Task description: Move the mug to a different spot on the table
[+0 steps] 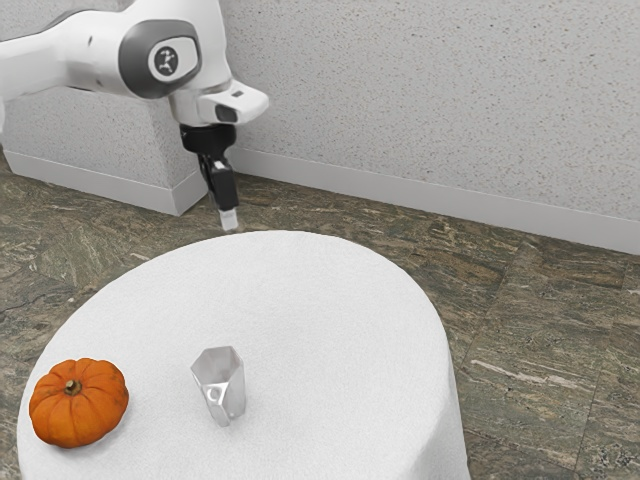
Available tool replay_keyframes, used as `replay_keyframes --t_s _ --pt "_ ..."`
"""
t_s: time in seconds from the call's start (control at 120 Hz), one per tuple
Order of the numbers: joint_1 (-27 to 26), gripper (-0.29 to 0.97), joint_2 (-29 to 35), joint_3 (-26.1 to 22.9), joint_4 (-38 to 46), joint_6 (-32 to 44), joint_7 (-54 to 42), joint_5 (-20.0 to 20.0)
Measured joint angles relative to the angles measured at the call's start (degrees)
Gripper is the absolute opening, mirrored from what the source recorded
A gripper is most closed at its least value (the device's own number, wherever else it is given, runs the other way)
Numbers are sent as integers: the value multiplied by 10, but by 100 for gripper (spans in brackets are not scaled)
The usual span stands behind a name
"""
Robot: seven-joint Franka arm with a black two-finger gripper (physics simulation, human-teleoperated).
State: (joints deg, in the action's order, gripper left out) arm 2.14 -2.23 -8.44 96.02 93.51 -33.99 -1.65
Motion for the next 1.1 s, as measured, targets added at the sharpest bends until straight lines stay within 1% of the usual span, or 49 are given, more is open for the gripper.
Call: replay_keyframes --t_s 0.242,0.292,0.342,0.408,0.467,0.583,0.667,0.792,0.883,0.967,1.025,1.1 --pt "12 68 -2 -1 -2 2 -21 0" --pt "16 68 6 -7 1 2 -23 -1" --pt "24 68 21 -16 19 2 -16 -1" --pt "31 68 49 -26 64 2 7 -3" --pt "22 68 67 -29 99 3 33 -6" --pt "-19 68 98 -30 161 12 99 -9" --pt "-20 68 129 -31 217 35 149 -9" --pt "-19 68 155 -33 306 103 219 -9" --pt "-18 68 155 -33 327 140 263 -8" --pt "-18 68 152 -34 331 158 298 -7" --pt "-17 68 152 -57 337 167 336 -4" --pt "-17 68 157 -68 363 186 395 -2"
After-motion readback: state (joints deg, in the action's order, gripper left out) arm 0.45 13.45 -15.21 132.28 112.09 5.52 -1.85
